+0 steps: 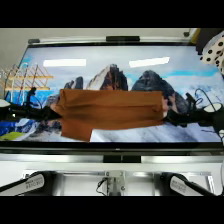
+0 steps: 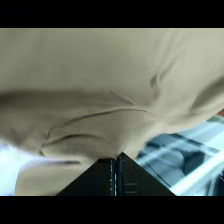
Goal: Fold the shirts.
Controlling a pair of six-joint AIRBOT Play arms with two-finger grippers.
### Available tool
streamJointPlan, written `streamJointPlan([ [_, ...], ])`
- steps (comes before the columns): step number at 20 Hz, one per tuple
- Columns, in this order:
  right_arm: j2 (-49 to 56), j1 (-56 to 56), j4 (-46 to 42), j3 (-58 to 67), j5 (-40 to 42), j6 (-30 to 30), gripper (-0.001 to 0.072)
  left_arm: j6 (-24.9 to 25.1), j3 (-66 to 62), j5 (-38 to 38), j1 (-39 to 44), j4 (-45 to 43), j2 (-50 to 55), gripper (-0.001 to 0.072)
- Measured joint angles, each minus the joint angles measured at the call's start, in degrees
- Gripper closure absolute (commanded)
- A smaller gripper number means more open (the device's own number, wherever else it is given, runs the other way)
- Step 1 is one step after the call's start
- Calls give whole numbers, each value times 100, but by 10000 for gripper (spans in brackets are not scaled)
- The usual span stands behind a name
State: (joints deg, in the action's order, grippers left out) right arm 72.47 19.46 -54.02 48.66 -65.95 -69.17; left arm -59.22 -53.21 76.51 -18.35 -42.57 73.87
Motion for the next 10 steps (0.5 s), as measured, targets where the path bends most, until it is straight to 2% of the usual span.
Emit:
streamJointPlan([
  [4,385,-544,-525,839,581,-372,646,-273,-1357,-149,282,-17,697,674],
  [10,1646,-1132,-990,2430,1279,-975,646,-802,-3176,-153,365,-24,2109,673],
])
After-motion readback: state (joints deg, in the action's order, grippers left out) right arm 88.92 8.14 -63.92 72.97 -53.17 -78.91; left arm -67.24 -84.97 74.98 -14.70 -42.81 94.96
